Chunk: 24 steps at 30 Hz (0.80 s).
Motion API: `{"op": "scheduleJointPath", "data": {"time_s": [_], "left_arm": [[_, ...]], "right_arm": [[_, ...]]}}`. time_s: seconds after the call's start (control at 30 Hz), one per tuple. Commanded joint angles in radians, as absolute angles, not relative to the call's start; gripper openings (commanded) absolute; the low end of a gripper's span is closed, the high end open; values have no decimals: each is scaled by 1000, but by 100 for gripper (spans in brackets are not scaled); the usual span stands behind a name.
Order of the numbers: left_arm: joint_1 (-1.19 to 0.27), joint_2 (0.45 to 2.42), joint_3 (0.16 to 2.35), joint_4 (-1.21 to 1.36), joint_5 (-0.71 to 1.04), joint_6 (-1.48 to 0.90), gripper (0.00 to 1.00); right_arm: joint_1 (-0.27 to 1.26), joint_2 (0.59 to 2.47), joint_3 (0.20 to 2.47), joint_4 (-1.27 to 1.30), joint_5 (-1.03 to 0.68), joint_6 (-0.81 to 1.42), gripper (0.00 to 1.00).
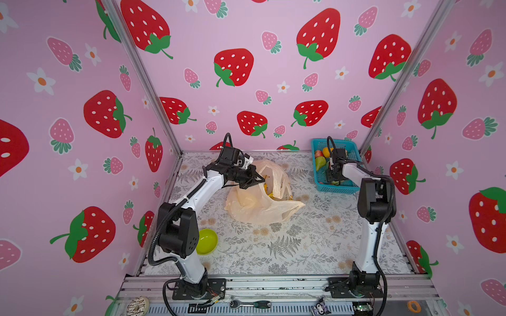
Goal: Place the fake fruits into the plastic bag and tie a complex knot
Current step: 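Lower the right gripper and grasp the green pear in the basket, then carry the green pear with the right gripper to the bag opening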
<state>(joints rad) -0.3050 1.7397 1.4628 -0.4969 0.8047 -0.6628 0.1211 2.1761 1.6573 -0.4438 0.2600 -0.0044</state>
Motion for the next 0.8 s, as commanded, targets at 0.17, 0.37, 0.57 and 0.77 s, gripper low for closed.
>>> {"op": "scheduleJointPath", "data": {"time_s": [0.17,0.37,0.57,0.77], "left_arm": [[-302,1712,1457,-494,821,-667,0],[-302,1711,1457,-493,819,-667,0],[-301,1705,1457,-493,819,-667,0],[-301,1704,1457,-494,820,-668,0]], "right_arm": [[141,2011,1648,-481,249,1,47],[185,1793,1539,-415,133,52,43],[342,1535,1283,-224,-220,126,41],[459,1441,1065,-113,-505,221,41]]}}
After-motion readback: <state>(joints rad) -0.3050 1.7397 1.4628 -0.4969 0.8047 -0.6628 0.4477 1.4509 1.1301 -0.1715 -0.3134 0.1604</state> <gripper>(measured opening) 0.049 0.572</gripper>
